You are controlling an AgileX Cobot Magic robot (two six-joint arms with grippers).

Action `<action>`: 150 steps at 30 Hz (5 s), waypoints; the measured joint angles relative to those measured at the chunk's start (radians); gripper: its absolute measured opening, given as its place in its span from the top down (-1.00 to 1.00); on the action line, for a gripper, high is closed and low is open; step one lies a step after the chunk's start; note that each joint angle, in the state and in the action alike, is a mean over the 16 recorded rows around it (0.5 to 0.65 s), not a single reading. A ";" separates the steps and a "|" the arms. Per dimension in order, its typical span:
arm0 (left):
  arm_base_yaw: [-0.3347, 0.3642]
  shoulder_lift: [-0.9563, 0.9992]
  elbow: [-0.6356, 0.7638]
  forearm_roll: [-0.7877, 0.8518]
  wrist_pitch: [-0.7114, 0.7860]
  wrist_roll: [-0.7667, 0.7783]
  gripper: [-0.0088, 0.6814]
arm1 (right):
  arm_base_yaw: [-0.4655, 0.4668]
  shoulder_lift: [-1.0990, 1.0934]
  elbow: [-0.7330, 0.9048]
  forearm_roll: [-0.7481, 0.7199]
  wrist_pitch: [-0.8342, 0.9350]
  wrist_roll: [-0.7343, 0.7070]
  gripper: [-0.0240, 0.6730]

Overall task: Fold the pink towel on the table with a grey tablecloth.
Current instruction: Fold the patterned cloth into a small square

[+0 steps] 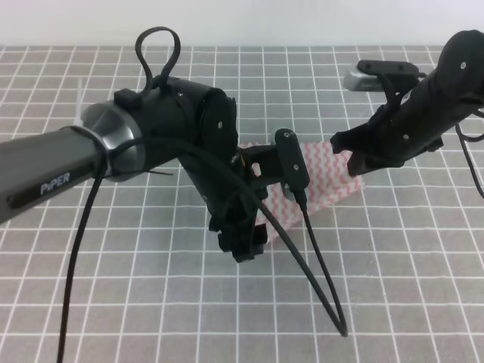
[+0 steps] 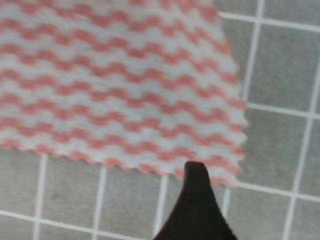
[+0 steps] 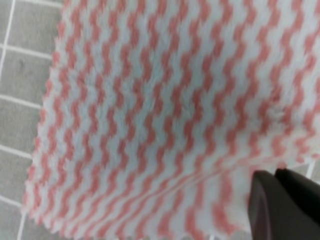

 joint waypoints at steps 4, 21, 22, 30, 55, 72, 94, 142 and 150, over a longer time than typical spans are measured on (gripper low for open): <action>-0.005 0.005 0.000 0.018 -0.019 -0.008 -0.45 | 0.000 0.003 0.000 0.012 -0.012 0.001 0.98; -0.015 0.040 -0.001 0.002 -0.052 -0.042 -0.45 | 0.000 -0.003 -0.004 0.020 -0.072 -0.001 0.98; -0.015 0.045 -0.001 0.000 -0.055 -0.042 -0.45 | 0.000 -0.001 -0.004 0.019 -0.072 -0.002 0.98; -0.015 0.077 -0.002 -0.001 -0.107 -0.042 -0.45 | 0.000 0.000 -0.004 0.014 -0.076 -0.015 0.98; -0.016 0.126 -0.002 0.230 -0.238 -0.225 0.64 | 0.000 -0.001 -0.004 -0.024 -0.106 -0.024 0.98; -0.015 0.126 -0.002 0.390 -0.364 -0.306 0.98 | 0.000 0.026 -0.004 -0.085 -0.116 -0.012 0.98; 0.013 0.179 -0.086 0.399 -0.415 -0.481 0.98 | 0.000 0.066 -0.005 -0.094 -0.207 0.006 0.98; 0.045 0.270 -0.197 0.389 -0.417 -0.667 0.98 | 0.000 0.114 -0.005 -0.113 -0.363 0.008 0.98; 0.054 0.296 -0.250 0.375 -0.405 -0.667 0.98 | -0.007 0.120 -0.004 -0.119 -0.381 0.009 0.98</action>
